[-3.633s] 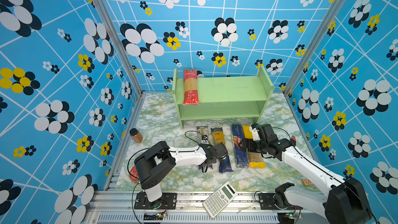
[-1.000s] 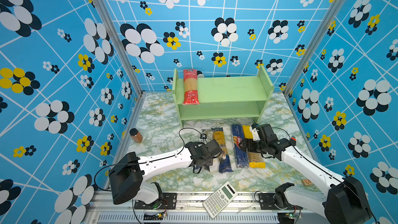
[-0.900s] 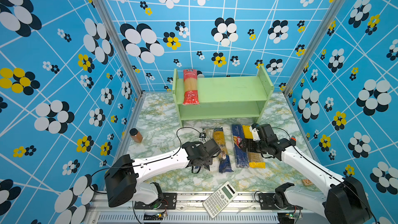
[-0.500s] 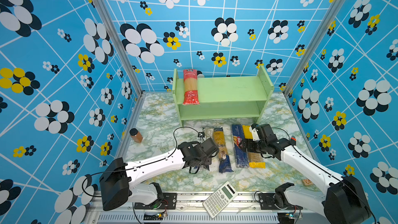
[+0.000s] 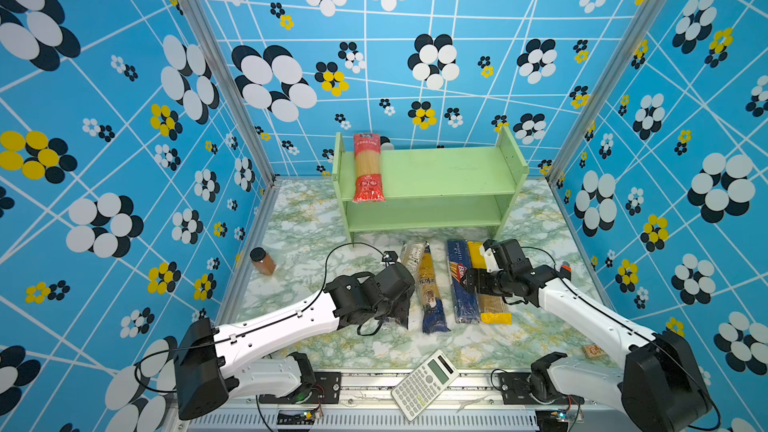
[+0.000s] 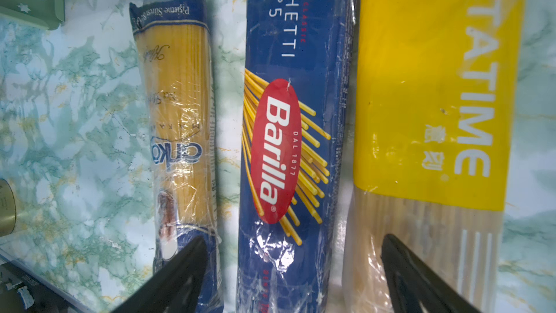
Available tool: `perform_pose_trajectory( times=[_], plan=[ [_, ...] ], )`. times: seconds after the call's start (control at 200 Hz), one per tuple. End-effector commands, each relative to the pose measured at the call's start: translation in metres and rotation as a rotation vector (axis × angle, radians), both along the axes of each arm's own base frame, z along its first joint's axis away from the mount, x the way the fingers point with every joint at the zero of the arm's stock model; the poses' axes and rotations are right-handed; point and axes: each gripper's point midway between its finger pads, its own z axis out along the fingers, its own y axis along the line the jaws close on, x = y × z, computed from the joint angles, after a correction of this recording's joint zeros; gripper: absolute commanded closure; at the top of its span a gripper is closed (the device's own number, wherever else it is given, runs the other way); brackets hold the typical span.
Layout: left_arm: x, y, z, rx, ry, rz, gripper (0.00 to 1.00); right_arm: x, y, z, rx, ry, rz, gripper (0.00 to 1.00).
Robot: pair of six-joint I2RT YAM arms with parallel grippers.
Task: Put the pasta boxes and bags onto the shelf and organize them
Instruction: 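Lift the white-labelled spaghetti bag upright off the table with the left gripper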
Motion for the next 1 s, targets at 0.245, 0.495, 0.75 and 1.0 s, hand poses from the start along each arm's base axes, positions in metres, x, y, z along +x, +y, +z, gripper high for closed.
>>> perform_pose_trajectory(
  times=[0.245,0.495,0.75,1.0],
  plan=[
    [0.006,-0.034,0.075,-0.252,-0.136,-0.093,1.0,0.001,0.004,0.0,0.014,0.002,0.002,0.08],
    [0.006,-0.039,0.101,-0.327,-0.175,-0.108,1.0,0.0,0.003,-0.002,0.013,0.004,-0.004,0.08],
    [0.01,-0.039,0.135,-0.379,-0.247,-0.109,1.0,0.001,0.005,-0.002,0.019,0.003,0.005,0.08],
    [0.017,-0.045,0.172,-0.408,-0.34,-0.14,1.0,0.001,0.005,-0.004,0.014,0.01,0.005,0.08]
  ],
)
